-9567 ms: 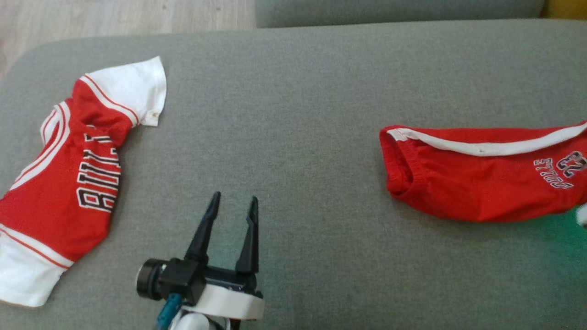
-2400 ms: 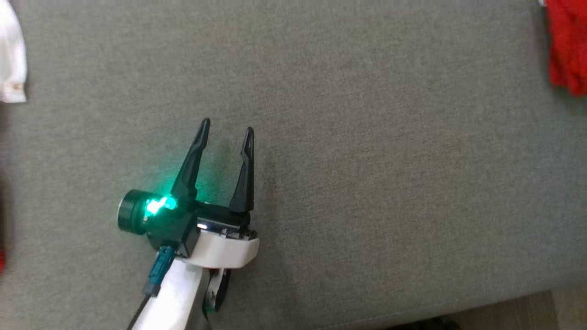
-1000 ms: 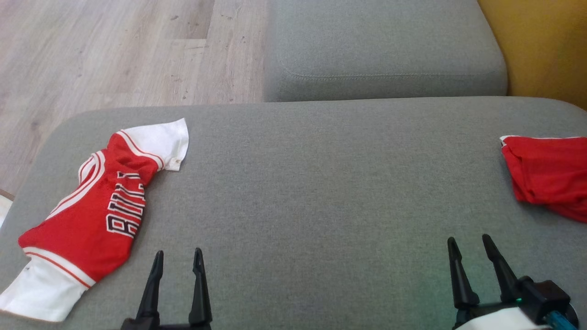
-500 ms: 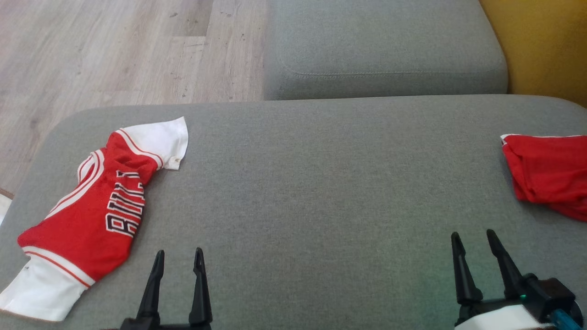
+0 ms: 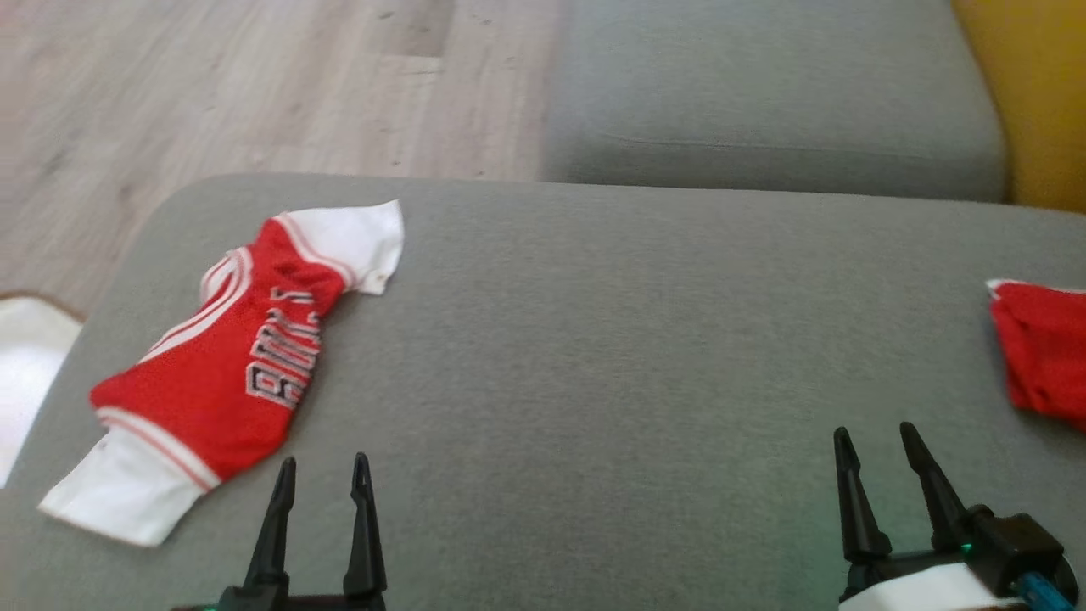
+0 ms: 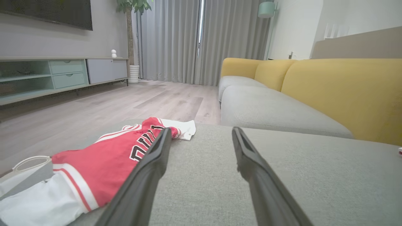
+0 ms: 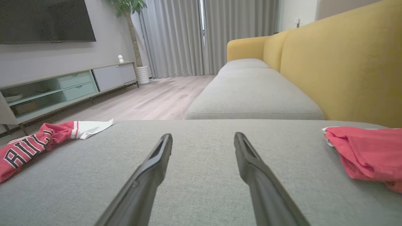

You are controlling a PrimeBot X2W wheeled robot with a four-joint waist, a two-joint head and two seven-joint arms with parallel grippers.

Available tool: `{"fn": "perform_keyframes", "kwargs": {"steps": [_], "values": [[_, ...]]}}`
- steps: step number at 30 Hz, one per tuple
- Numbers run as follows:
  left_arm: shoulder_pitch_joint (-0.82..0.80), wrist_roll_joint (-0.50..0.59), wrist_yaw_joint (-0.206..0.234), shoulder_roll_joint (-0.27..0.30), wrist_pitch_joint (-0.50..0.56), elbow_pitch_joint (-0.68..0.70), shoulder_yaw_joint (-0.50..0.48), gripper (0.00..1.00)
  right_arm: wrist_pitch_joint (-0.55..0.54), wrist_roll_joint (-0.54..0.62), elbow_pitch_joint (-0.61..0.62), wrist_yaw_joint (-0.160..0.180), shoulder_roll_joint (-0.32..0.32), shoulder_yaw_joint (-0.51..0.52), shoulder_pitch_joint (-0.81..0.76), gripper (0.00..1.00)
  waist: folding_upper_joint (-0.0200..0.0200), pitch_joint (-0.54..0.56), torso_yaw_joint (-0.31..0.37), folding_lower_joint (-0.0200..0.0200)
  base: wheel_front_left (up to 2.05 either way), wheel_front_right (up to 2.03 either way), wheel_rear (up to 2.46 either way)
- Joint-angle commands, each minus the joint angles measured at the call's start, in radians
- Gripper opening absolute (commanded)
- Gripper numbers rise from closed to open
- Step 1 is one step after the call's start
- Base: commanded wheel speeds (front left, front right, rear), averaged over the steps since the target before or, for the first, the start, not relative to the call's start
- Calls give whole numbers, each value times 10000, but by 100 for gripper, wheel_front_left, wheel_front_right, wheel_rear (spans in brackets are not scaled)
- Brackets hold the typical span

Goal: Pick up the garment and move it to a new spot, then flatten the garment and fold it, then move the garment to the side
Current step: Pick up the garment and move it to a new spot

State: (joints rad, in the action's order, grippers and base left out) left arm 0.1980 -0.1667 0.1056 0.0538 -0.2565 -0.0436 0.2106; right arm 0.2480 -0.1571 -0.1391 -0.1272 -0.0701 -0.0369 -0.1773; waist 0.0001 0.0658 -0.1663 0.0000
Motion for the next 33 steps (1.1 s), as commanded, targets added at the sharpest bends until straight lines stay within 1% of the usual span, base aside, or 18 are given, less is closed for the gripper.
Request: {"fn": "perform_keyframes", "kwargs": {"steps": [1,6,9,13,14,19,24,28,33], "values": [[-478,64,60,-36,-53,394,-391,100,137,60,379,-35,-24,-287,367,100,-1,-91,-559,0,0,0,0],[-432,115,107,-36,-53,518,-503,100,137,14,372,-35,15,-470,435,100,-1,-202,-1689,0,0,0,0],[-430,89,28,-36,-53,582,-590,100,137,-5,372,-35,50,-517,482,100,-1,-283,-2419,0,0,0,0],[-463,75,-25,-36,-53,769,-791,100,137,16,344,-35,79,-577,534,100,-1,-372,-3199,0,0,0,0],[-453,78,-2,-36,-53,849,-884,100,137,33,328,-35,79,-628,562,100,-1,-439,-3291,0,0,0,0],[-378,-4,209,-36,-53,1235,-1210,100,137,55,184,-35,-205,-937,805,100,-1,-715,-3497,0,0,0,0],[-528,165,277,-36,-53,1270,-1447,100,137,49,188,-35,-366,-895,801,100,-1,-895,-3605,0,0,0,0],[-1469,275,-94,-24,-53,977,-1815,100,137,207,404,-35,-648,-791,767,100,-1,-1548,-3546,0,0,0,0],[-3708,186,-809,253,-53,770,-2413,100,137,408,758,-35,-1522,-958,1195,100,-1,-2972,-3107,0,0,0,0]]}}
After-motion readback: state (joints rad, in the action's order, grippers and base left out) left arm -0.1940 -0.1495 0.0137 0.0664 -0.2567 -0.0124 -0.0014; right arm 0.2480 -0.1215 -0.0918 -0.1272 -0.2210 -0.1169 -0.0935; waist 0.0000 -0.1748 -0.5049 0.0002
